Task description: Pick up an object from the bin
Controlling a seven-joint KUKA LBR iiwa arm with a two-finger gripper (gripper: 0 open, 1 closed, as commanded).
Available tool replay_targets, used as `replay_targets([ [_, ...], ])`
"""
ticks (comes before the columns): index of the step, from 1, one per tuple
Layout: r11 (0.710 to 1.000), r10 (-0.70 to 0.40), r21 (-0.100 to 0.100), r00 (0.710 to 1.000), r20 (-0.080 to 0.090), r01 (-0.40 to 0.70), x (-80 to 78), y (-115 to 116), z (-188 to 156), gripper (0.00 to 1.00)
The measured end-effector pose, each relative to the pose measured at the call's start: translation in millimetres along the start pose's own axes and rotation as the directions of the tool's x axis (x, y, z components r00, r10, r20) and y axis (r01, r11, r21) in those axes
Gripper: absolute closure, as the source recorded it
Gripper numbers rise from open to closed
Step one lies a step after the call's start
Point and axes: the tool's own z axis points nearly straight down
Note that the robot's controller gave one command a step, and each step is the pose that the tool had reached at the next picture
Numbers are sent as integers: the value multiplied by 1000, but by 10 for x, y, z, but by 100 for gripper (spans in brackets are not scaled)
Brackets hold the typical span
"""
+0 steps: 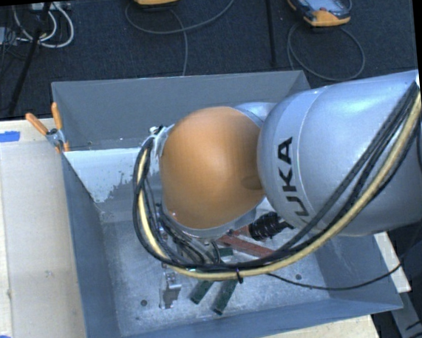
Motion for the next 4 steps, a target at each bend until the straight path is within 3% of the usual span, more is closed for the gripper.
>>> replay_targets([
  [1,1000,3,-3,1000,7,-3,-16,-7,-43,0],
  [2,997,78,-5,997,8,-78,-257,-507,279,0],
  [3,999,54,-4,998,12,-54,-387,-578,897,0],
  [4,998,-60,-8,998,24,61,-569,-1105,1675,100],
])
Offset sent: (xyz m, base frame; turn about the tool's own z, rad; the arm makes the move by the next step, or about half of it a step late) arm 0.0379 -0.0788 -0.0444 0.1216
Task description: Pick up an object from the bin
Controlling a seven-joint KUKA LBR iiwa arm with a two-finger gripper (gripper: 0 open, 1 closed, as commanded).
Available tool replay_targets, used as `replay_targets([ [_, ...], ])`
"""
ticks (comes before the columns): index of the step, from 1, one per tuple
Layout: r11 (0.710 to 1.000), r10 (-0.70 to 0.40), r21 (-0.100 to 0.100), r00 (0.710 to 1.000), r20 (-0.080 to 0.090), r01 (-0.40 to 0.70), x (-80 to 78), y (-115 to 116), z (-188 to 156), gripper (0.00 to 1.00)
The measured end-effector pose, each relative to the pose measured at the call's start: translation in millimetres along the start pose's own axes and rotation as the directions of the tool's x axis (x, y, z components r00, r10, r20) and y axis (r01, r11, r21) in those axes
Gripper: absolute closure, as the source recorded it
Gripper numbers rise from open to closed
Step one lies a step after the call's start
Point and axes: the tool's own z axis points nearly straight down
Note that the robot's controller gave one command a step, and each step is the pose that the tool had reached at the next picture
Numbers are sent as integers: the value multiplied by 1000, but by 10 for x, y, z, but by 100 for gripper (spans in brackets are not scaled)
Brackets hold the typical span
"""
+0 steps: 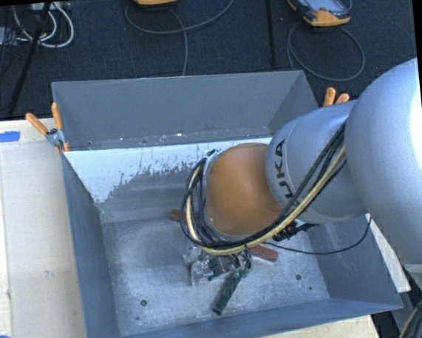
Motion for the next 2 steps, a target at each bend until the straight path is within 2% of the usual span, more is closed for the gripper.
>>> replay_targets([
  [1,1000,0,0,1000,0,0,0,0,0,100],
  [2,1000,1,4,1000,-11,-1,-20,-39,-1576,100],
])
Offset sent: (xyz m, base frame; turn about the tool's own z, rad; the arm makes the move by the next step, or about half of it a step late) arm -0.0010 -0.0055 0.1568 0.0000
